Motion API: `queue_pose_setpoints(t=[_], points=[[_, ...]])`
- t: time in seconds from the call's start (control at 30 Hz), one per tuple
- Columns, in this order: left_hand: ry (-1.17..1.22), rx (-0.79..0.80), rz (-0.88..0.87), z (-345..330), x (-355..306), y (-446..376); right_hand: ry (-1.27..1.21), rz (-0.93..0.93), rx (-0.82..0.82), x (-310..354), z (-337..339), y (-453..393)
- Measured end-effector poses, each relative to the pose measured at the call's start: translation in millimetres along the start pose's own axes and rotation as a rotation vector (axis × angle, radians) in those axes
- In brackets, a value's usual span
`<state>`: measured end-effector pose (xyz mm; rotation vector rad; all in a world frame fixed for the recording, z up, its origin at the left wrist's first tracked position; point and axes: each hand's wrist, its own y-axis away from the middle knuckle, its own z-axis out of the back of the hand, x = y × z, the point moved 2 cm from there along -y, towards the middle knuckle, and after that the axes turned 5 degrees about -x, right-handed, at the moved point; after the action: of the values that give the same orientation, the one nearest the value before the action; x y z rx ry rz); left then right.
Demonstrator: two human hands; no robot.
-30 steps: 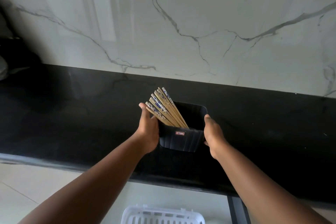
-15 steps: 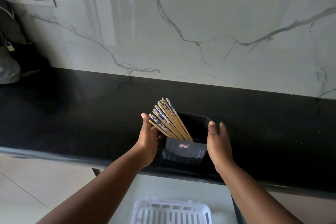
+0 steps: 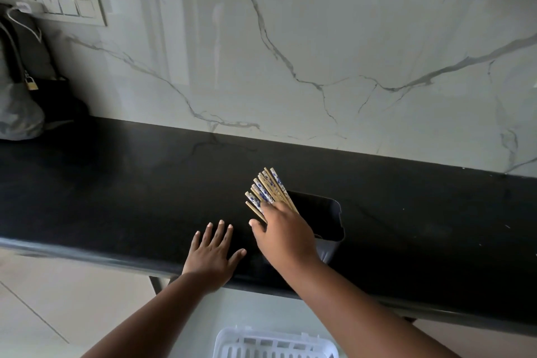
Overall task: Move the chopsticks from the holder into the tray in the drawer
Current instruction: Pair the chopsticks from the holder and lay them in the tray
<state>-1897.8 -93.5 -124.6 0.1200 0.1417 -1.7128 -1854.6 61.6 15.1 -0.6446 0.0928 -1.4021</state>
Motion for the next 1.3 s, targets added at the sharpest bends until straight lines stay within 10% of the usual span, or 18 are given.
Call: queue_pose_setpoints(t=[0.4,0.63,0.87,1.07,1.3], points=[[0.016,0.034,0.000,-2,2,-1,-0.010,-0.042,0.052,-12,15,-21],[0.267,0.008,0.103,65,-3,-31,-0.726,-0.275,0.091,-38,142,-108],[0.386,-0.794,-0.555,247,-57,-32,-0.993,-0.283,0.144,-34,201,-151],[-0.237,-1.000,-1.107,281,-89,-20,-1.072,-0.292,0.155,-25,191,-154],[-0.315,-1.060,-1.302,278,-94,-30,-1.056,-0.294,0.156,-25,183,-153]])
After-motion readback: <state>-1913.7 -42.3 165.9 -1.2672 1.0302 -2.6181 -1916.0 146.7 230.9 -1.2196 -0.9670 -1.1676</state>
